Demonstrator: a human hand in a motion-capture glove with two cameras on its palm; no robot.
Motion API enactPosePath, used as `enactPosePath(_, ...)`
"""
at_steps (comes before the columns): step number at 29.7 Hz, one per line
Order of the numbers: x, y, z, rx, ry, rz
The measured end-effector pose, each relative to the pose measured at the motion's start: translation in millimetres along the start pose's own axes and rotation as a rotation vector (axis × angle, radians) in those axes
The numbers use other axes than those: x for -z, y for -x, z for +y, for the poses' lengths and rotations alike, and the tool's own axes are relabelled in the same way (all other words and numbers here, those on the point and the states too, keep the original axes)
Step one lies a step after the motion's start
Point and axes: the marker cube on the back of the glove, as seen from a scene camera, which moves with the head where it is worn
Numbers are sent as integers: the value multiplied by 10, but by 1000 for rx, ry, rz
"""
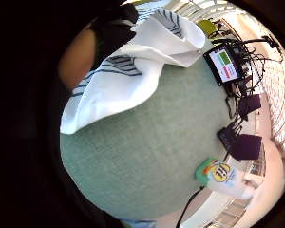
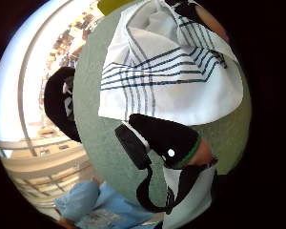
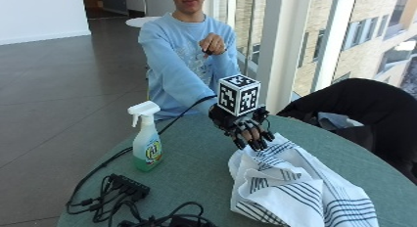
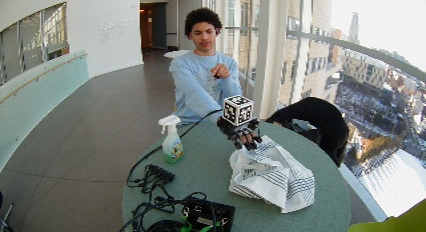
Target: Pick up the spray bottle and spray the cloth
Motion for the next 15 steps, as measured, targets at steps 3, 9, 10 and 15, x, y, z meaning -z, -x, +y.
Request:
enactPosePath(3,2,-5,7,-4,3,0)
enactPosePath(9,48,31,11,3,-4,0)
enactPosePath(10,61,39,12,7,-7,8)
enactPosePath(15,111,36,2,13,-9,63)
